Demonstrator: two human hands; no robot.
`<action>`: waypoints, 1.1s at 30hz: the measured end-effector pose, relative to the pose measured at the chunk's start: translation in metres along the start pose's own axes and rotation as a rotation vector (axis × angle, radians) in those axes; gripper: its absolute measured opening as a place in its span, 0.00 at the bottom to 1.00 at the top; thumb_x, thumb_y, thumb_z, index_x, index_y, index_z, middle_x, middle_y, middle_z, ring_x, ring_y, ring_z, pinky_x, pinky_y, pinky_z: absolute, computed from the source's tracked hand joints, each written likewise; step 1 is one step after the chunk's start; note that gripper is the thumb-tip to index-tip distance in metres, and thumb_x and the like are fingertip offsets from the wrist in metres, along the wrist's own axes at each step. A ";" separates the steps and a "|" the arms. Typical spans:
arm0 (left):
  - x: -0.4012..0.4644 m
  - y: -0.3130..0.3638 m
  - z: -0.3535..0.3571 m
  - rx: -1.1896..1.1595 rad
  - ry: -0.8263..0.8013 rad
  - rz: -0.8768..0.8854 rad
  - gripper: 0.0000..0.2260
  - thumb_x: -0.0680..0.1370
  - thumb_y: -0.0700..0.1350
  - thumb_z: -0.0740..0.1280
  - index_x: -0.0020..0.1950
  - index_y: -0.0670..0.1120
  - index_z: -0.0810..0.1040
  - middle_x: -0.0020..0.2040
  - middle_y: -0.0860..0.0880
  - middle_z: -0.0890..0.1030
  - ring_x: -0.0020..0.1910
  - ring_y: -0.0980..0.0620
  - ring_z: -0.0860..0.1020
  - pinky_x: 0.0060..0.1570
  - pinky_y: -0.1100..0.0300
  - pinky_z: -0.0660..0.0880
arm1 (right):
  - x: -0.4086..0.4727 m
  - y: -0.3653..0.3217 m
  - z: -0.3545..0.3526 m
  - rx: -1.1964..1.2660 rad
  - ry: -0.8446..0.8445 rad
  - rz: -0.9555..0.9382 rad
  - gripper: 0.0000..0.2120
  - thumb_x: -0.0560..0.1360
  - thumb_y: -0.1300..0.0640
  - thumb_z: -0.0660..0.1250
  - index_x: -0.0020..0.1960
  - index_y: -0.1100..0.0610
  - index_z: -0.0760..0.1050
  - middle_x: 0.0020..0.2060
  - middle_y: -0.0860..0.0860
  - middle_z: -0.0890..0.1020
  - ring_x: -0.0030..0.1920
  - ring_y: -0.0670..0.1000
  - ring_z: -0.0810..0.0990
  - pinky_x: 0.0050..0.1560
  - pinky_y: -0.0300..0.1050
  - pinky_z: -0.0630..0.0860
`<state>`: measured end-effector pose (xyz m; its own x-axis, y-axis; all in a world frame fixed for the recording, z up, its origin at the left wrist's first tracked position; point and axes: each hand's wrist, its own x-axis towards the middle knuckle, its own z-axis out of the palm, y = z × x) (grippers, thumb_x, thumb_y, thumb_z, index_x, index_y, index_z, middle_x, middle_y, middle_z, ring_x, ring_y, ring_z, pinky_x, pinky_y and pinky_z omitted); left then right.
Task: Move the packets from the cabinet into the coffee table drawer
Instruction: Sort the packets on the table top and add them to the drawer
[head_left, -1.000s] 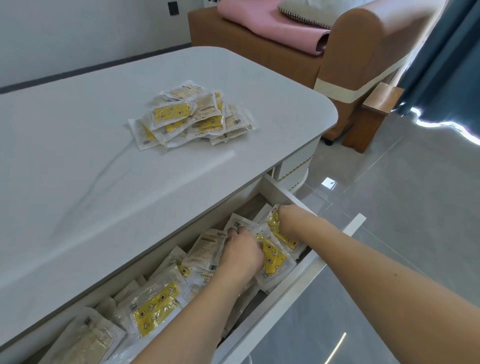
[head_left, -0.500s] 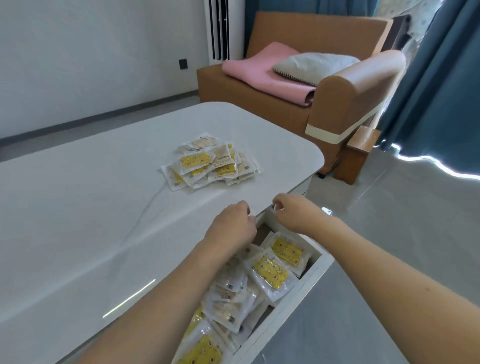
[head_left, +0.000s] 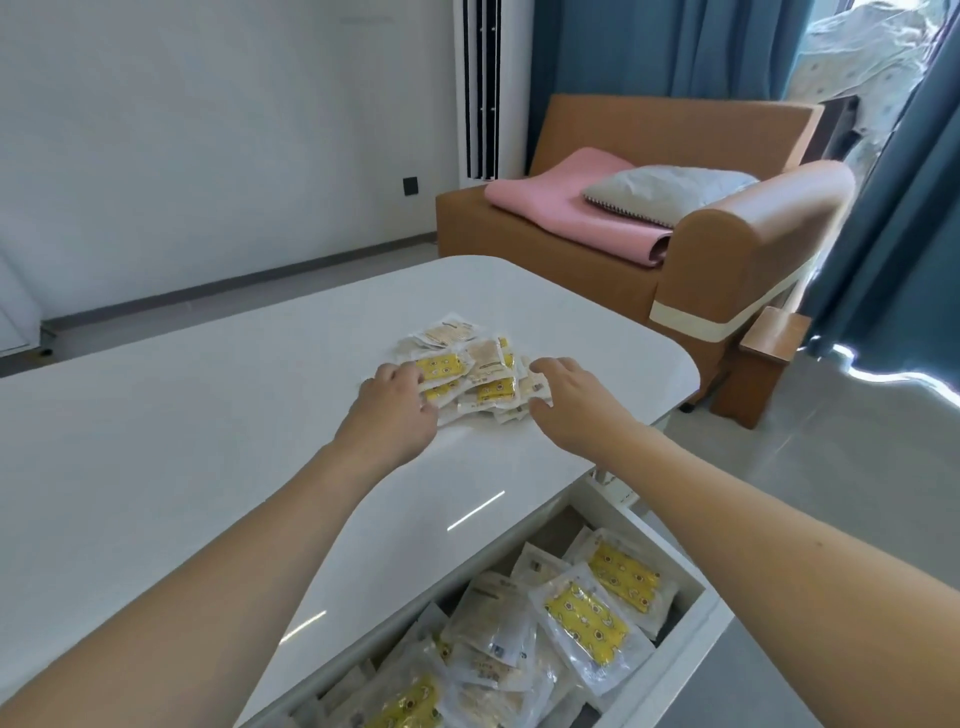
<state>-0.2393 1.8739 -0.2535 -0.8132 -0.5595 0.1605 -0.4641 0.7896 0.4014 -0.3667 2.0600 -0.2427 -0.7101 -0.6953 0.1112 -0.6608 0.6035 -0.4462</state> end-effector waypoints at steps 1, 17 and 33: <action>0.009 -0.007 0.003 0.016 0.005 -0.005 0.19 0.80 0.49 0.62 0.70 0.45 0.68 0.68 0.44 0.68 0.65 0.42 0.68 0.58 0.54 0.67 | 0.008 0.002 0.002 0.005 0.004 0.006 0.22 0.80 0.54 0.58 0.74 0.53 0.63 0.71 0.52 0.67 0.67 0.55 0.70 0.64 0.48 0.69; 0.093 -0.064 0.109 0.047 0.186 0.068 0.33 0.67 0.71 0.57 0.65 0.54 0.70 0.59 0.51 0.69 0.60 0.46 0.66 0.62 0.54 0.65 | 0.155 0.012 0.064 -0.248 -0.003 0.255 0.34 0.73 0.30 0.57 0.63 0.58 0.73 0.59 0.56 0.76 0.60 0.59 0.73 0.54 0.51 0.70; 0.089 -0.064 0.103 -0.015 0.328 0.193 0.15 0.74 0.53 0.67 0.60 0.51 0.77 0.50 0.50 0.78 0.51 0.46 0.72 0.48 0.55 0.70 | 0.173 0.000 0.056 0.279 0.008 0.426 0.08 0.76 0.64 0.61 0.55 0.60 0.71 0.52 0.58 0.78 0.54 0.56 0.81 0.57 0.56 0.79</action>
<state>-0.3179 1.7997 -0.3579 -0.7280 -0.4539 0.5137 -0.3065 0.8858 0.3484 -0.4756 1.9182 -0.2731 -0.9051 -0.4062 -0.1259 -0.2227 0.7049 -0.6735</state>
